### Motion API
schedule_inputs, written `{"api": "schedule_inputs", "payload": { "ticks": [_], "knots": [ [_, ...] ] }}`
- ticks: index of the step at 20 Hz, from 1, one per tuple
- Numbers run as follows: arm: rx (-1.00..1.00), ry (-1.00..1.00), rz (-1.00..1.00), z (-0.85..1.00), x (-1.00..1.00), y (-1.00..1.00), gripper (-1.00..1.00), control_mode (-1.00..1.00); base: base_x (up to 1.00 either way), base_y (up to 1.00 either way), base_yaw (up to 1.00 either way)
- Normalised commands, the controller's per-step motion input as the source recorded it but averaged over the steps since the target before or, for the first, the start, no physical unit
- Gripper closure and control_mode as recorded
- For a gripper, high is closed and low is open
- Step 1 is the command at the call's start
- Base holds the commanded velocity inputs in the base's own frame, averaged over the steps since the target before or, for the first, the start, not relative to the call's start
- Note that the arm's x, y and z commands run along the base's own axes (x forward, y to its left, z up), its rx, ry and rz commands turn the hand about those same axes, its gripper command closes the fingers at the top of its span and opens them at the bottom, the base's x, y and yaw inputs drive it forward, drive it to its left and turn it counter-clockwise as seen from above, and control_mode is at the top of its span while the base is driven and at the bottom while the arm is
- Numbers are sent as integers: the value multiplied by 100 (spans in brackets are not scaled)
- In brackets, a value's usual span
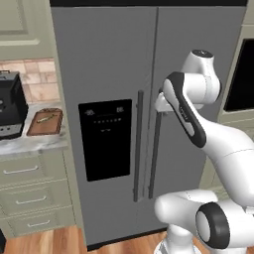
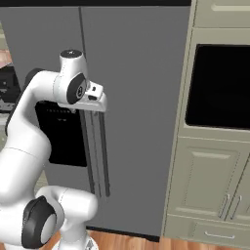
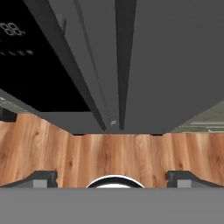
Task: Retrieve a lemon from the fridge and place it on the cutting board with the fish.
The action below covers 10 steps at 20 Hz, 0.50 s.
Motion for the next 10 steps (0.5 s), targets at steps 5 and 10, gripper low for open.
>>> {"api": "schedule_inputs", "payload": {
  "ticks": [5, 10],
  "knots": [
    [0, 0, 0, 0, 0, 0, -100, 100, -45, 9, 0],
    [0, 0, 0, -18, 3, -6, -100, -100, 0, 0, 0]
  ]
}}
